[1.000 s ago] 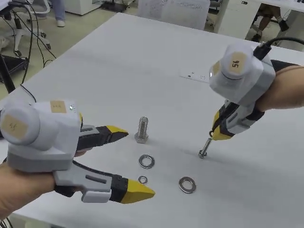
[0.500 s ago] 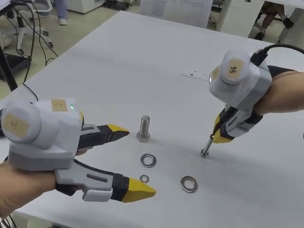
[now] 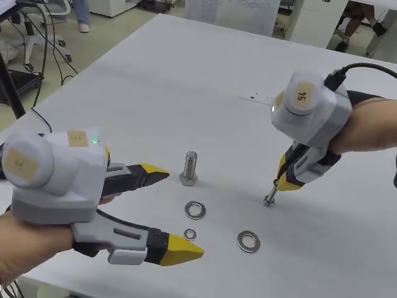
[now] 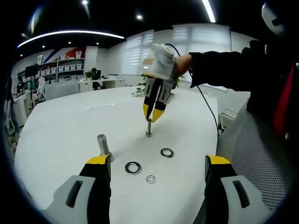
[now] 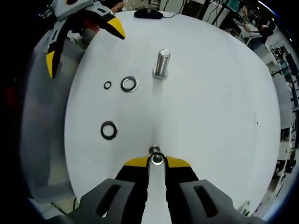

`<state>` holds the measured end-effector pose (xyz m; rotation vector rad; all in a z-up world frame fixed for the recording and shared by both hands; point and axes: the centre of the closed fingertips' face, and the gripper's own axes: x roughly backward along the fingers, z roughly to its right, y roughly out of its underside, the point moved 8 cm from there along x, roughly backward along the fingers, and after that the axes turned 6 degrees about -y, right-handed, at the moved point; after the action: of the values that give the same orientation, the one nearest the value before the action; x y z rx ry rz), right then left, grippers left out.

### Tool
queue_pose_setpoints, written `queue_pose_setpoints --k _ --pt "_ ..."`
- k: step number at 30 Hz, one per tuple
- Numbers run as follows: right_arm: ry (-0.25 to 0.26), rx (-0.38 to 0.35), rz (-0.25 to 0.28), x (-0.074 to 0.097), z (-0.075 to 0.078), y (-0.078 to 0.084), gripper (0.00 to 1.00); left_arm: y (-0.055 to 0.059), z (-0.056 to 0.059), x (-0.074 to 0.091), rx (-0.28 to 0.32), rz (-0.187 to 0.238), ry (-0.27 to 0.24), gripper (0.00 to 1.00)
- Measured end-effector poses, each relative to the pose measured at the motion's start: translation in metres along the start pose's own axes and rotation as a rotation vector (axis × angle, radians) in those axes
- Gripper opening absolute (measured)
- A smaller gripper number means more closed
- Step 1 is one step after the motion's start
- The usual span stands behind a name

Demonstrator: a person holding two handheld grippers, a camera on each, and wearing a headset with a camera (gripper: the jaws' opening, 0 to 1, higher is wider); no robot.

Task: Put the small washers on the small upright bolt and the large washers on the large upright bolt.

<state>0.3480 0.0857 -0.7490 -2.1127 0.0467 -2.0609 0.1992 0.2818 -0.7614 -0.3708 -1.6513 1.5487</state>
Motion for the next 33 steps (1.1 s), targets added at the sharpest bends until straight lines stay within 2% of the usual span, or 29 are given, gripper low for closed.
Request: queue_pose_setpoints --k 23,33 --pt "-0.035 -0.019 -0.003 -0.033 0.002 0.005 0.14 0.002 0.000 0.000 0.003 -0.009 -0.004 0.82" --pt "-0.043 -0.029 -0.004 -0.040 0.003 0.007 0.14 0.003 0.000 0.001 0.005 -0.011 -0.007 0.82"
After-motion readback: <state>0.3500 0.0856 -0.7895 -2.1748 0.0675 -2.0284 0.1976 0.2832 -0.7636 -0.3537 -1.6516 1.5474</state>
